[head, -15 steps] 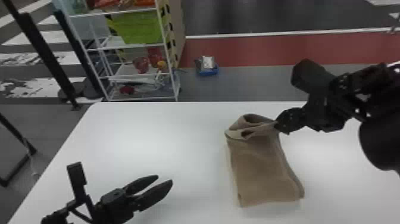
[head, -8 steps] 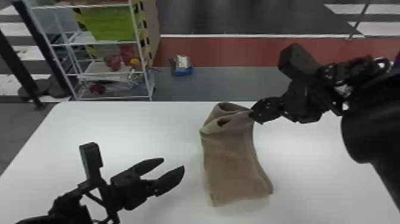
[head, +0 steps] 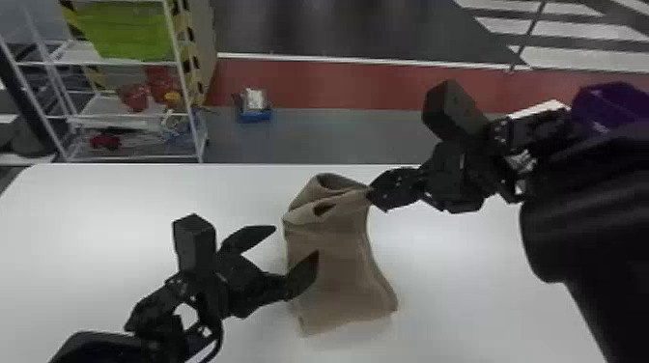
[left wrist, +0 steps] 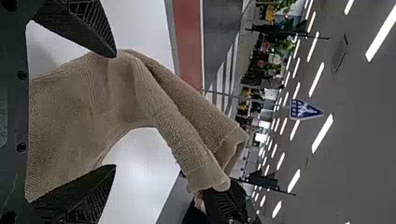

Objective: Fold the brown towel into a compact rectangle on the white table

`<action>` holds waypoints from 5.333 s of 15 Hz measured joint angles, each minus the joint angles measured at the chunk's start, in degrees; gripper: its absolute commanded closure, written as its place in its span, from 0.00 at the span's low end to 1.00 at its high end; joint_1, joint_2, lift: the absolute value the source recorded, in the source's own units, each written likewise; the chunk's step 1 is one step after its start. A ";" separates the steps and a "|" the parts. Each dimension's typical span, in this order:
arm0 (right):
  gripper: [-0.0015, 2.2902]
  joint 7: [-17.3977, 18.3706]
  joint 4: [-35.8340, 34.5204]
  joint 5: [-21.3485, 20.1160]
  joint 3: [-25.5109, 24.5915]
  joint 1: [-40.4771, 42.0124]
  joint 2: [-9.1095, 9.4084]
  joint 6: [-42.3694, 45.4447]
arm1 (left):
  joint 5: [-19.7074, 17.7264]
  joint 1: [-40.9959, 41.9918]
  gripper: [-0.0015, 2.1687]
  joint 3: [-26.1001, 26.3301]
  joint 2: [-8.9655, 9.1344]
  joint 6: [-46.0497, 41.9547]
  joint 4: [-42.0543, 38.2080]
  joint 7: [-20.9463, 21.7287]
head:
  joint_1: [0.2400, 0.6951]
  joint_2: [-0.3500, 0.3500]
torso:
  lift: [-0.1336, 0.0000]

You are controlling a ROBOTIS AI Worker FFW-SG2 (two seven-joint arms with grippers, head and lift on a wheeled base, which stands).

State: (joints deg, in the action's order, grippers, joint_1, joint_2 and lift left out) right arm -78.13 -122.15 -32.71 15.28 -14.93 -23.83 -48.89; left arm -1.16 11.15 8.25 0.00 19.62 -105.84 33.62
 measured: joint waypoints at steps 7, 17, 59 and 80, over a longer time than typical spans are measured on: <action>0.58 0.00 -4.23 0.88 -1.02 2.55 -1.92 -3.39 | 10.59 -7.46 0.02 10.27 0.00 -9.38 12.35 -16.51 | 1.00 0.25 | 0.07; 0.58 0.00 -5.20 2.31 -3.05 1.85 -3.16 -4.56 | 13.70 -4.07 0.04 5.97 -0.27 -10.93 10.59 -16.50 | 1.00 0.30 | 0.07; 0.58 0.00 -4.86 -1.86 -0.11 4.47 -5.88 -2.00 | 14.12 -12.02 0.04 6.09 0.00 -5.25 16.32 -14.49 | 1.00 0.29 | 0.07; 0.58 0.00 -3.42 -7.52 10.98 10.25 -6.18 0.07 | 14.08 -14.55 0.04 6.33 0.00 -8.06 22.20 -15.43 | 1.00 0.35 | 0.07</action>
State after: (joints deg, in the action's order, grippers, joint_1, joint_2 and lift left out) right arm -78.13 -125.58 -40.22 26.27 -4.68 -30.01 -48.82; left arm 12.92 -3.40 14.59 0.00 11.56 -83.64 18.19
